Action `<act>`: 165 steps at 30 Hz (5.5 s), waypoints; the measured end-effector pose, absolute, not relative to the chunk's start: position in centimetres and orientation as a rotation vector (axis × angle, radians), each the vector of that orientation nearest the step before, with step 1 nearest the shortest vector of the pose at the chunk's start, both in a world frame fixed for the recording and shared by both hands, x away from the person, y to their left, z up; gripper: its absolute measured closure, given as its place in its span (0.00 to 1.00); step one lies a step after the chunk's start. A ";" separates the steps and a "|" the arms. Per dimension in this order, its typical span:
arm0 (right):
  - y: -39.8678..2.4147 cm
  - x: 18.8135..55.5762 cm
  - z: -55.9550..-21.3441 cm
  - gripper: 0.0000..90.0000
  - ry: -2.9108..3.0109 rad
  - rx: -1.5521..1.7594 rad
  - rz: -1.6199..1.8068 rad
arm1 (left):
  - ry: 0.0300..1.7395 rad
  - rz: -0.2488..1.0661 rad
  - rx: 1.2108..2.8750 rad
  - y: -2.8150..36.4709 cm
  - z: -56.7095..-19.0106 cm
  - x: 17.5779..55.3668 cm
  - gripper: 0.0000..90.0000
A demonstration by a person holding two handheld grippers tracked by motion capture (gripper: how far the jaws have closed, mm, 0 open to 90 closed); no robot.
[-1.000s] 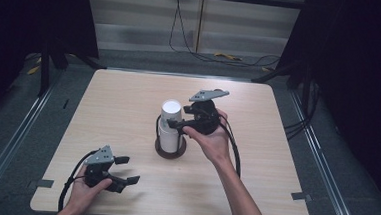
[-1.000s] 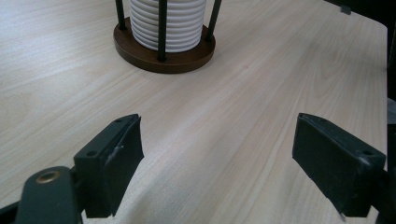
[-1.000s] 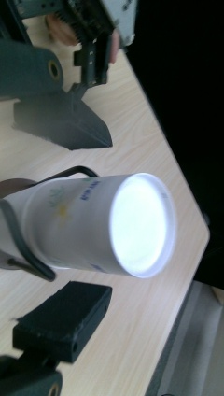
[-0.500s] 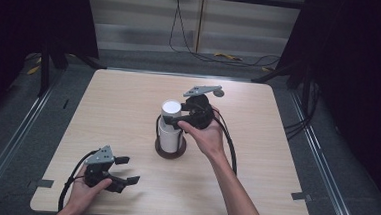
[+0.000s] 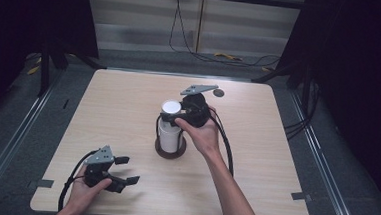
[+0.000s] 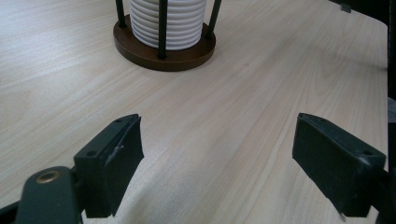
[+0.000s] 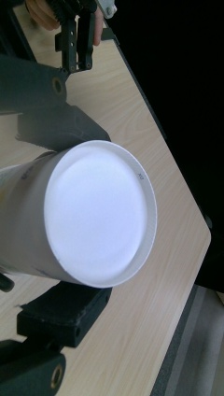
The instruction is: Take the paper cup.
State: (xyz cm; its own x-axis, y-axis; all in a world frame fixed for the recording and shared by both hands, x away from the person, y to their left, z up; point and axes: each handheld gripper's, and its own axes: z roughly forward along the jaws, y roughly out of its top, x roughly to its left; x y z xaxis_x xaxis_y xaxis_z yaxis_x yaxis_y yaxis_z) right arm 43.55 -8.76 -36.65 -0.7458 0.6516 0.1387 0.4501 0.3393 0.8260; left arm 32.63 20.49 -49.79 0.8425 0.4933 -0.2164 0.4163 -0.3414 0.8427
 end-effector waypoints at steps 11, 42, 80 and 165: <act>-8.7 43.3 -36.2 0.36 2.352 0.992 1.386 | 0.673 0.093 1.978 20.5 -49.8 32.7 0.18; -9.7 42.4 -33.8 0.37 2.225 0.981 1.511 | 0.691 0.104 1.974 20.7 -49.9 32.8 0.18; -15.3 37.6 -31.9 0.39 2.128 0.974 1.594 | 0.642 0.118 1.960 19.6 -48.3 33.5 0.18; -11.8 34.4 -40.1 0.37 2.495 0.836 1.750 | 0.346 0.018 1.856 11.6 -44.9 34.2 0.30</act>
State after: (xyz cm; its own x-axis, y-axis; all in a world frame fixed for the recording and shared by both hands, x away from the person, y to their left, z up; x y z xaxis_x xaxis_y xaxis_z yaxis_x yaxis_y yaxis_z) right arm 34.41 -11.81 -40.07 -0.8598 0.4074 0.3078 0.4281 0.2467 0.8694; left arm 34.20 11.62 -44.93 0.9559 0.2449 -0.1620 0.2272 -0.2676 0.9364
